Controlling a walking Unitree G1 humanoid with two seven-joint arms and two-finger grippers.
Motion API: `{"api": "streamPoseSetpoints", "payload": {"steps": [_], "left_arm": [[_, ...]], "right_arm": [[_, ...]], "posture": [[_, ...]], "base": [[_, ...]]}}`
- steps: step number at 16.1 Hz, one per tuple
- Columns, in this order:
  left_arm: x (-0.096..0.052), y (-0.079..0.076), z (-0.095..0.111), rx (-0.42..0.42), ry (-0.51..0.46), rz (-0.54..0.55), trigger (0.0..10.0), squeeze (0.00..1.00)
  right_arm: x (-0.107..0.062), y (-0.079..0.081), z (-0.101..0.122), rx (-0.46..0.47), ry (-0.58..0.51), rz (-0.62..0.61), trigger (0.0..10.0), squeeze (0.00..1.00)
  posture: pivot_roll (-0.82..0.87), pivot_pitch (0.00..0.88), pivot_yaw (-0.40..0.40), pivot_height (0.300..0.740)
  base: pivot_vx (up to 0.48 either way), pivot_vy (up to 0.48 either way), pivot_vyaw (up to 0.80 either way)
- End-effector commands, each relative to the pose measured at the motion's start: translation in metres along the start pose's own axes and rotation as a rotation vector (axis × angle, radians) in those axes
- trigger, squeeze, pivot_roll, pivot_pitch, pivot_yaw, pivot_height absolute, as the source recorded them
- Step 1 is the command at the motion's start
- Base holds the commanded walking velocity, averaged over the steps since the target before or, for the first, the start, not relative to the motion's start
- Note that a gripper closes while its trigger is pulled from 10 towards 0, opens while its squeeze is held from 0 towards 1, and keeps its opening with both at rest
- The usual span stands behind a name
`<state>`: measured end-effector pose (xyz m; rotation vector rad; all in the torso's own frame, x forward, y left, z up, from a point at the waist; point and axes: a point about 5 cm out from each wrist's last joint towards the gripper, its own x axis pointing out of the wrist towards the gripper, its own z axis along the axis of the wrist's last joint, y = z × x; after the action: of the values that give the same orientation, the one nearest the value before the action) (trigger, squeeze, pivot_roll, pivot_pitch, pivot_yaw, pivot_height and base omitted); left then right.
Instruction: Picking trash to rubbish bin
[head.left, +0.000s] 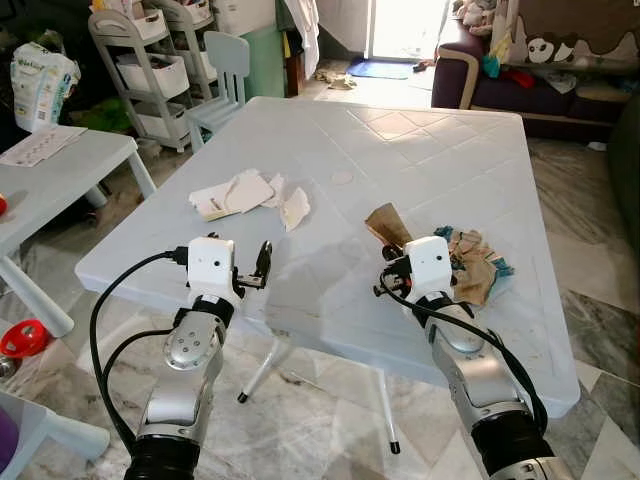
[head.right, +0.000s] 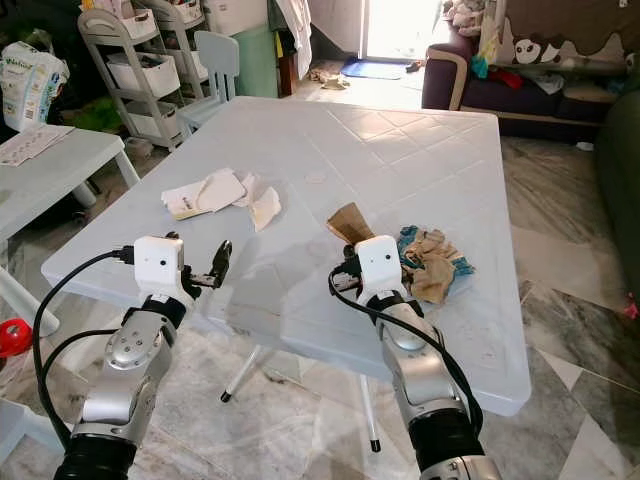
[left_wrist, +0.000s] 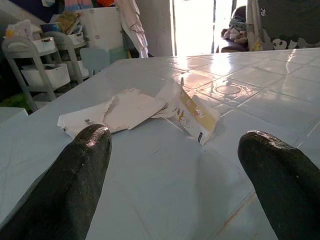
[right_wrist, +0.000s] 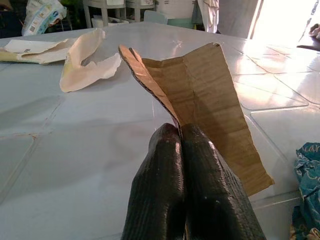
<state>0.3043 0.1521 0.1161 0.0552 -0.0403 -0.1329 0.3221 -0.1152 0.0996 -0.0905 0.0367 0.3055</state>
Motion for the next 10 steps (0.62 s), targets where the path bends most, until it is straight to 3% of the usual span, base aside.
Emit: {"api": "streamPoseSetpoints", "payload": {"steps": [1, 10], "left_arm": [[0.0019, 0.0017, 0.0021, 0.011, -0.006, 0.002, 10.0, 0.0], [0.0019, -0.0011, 0.0001, 0.014, -0.001, -0.003, 10.0, 0.0]], "right_arm": [[-0.0005, 0.0008, 0.0041, 0.009, -0.012, 0.001, 10.0, 0.0], [-0.0046, 0.0039, 0.0076, 0.016, -0.01, 0.014, 10.0, 0.0]], "posture": [[-0.08, 0.0, 0.045, 0.74], [-0.08, 0.0, 0.046, 0.74]], "base": [[0.0, 0.0, 0.0], [0.0, 0.0, 0.0]]}}
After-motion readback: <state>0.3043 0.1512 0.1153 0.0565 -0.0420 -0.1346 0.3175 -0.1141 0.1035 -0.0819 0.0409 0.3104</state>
